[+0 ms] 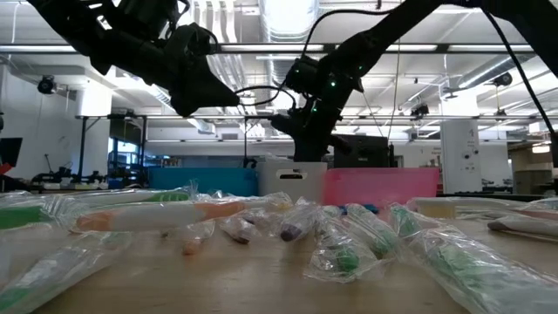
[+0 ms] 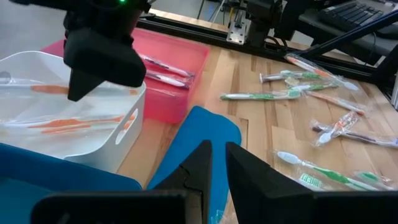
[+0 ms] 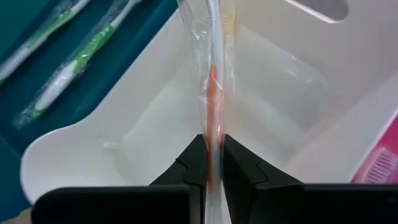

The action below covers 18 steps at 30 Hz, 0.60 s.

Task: Pick & Place Toothbrushes
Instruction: Put the orange toothbrush into the white bin

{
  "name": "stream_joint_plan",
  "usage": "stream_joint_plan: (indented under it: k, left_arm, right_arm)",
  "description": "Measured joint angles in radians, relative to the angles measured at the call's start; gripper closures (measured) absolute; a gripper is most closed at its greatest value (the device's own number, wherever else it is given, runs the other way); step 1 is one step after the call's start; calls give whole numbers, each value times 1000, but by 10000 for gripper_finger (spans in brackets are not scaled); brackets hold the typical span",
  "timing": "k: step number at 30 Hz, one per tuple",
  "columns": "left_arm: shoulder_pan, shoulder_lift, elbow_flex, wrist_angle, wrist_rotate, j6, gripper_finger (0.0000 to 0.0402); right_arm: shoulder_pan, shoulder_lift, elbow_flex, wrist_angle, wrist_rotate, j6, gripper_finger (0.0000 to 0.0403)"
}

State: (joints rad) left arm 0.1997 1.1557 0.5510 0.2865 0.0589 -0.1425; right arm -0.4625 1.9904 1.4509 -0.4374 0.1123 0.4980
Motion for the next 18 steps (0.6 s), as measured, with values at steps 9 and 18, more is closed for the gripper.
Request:
stream_joint_plan:
  k: [9,18]
  left_arm:
    - [0,0,0,-3,0,0,351]
    - [0,0,0,-4,0,0,351]
  right_arm:
    - [-3,25,-1,-1,-5,1,378]
    - [-3,23,-1,-2,-19,19,345]
